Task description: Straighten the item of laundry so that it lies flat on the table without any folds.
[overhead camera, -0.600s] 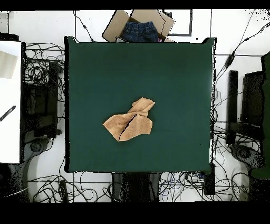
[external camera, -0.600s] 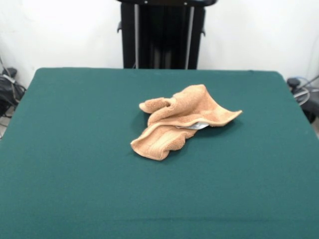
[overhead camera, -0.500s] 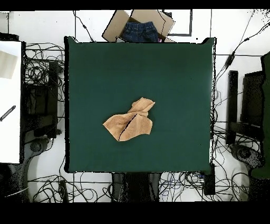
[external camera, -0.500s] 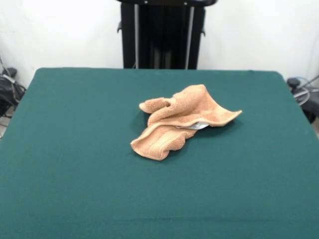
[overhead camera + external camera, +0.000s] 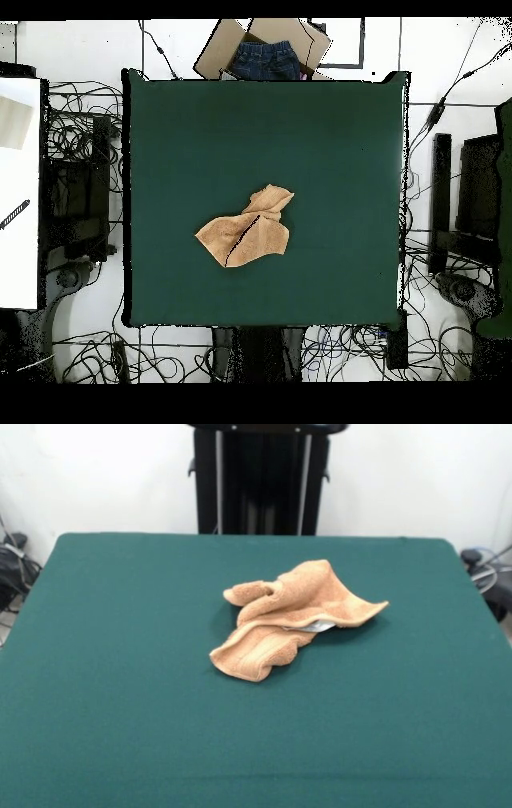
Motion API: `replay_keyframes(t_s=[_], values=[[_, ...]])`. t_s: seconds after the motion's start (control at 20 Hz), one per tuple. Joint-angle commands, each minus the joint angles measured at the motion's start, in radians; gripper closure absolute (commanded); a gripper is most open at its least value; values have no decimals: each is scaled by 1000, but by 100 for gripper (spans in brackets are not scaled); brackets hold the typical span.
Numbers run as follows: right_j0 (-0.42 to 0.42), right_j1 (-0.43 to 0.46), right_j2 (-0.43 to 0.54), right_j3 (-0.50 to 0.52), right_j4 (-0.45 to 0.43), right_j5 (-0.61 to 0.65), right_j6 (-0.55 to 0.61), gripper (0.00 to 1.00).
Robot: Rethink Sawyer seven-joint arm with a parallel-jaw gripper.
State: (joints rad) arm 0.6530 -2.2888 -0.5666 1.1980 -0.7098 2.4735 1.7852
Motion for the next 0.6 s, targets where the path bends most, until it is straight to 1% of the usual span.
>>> replay_keyframes(t_s=[0.05,0.1,0.2,0.25,0.3,0.4,0.6], values=[[58,93,68,-155,-80,182,-126,0],[67,38,70,-94,-84,163,-108,0],[83,-30,69,-26,-117,150,-99,0],[88,-153,27,102,-135,70,-115,0],[91,-198,10,138,-147,40,-127,0],[96,-271,3,183,-192,-1,-168,0],[107,-357,-18,222,-237,-31,-232,0]])
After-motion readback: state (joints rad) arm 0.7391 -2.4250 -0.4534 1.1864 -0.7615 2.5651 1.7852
